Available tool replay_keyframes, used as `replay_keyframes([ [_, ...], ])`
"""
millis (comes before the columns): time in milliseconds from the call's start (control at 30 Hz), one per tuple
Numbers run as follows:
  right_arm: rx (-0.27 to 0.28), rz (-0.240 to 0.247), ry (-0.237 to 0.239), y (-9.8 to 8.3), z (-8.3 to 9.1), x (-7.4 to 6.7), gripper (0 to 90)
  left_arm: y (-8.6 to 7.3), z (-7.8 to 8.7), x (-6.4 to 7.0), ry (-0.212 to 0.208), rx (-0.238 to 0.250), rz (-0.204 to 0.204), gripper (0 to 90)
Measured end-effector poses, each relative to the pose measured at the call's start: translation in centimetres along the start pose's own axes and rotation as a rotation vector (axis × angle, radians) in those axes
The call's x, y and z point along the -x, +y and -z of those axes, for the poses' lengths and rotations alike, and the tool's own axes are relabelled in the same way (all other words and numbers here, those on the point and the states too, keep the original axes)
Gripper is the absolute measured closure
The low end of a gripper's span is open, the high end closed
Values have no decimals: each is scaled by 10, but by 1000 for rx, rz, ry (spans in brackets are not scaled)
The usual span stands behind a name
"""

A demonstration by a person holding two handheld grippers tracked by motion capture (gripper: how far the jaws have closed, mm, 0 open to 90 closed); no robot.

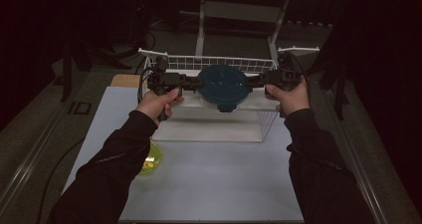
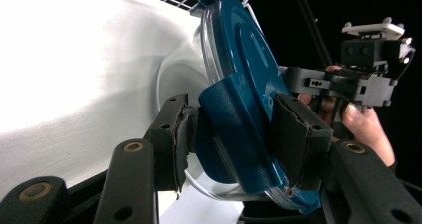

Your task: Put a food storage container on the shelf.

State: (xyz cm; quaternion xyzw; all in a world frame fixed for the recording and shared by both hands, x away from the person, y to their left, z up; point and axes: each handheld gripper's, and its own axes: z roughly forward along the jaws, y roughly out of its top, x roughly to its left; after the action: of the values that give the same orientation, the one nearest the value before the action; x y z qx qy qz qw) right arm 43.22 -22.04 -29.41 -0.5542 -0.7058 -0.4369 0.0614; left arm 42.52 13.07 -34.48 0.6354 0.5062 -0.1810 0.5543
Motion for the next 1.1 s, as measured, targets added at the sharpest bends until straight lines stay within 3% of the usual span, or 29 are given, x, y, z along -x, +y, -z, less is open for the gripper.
replay_keyframes([
  [200,18,35,-25,0,4,-6,637,-1,2,9,63,10,-85,486],
  [267,35,49,-38,-1,8,-9,619,-1,4,10,71,14,-95,484],
  [367,51,68,-26,-2,13,-10,599,-3,6,11,81,22,-111,478],
  [400,60,76,-25,-3,15,-10,598,-4,10,14,89,39,-146,478],
  [433,75,98,-9,-7,20,-12,587,-4,11,15,89,47,-148,465],
  [567,83,115,29,-16,26,-16,589,-8,16,17,111,62,-171,457],
  [767,79,189,77,-37,31,-29,604,-21,25,27,110,75,-232,442],
  [833,67,223,86,-46,31,-35,623,-26,29,32,122,82,-268,424],
  [967,41,273,112,-62,27,-44,710,-40,37,40,58,98,-364,362],
  [1000,41,273,112,-62,27,-44,710,-40,37,40,58,98,-364,343],
  [1033,33,283,116,-66,26,-46,729,-48,39,45,58,107,-410,343],
  [1100,12,312,114,-76,20,-50,830,-55,41,49,48,108,-442,308],
])
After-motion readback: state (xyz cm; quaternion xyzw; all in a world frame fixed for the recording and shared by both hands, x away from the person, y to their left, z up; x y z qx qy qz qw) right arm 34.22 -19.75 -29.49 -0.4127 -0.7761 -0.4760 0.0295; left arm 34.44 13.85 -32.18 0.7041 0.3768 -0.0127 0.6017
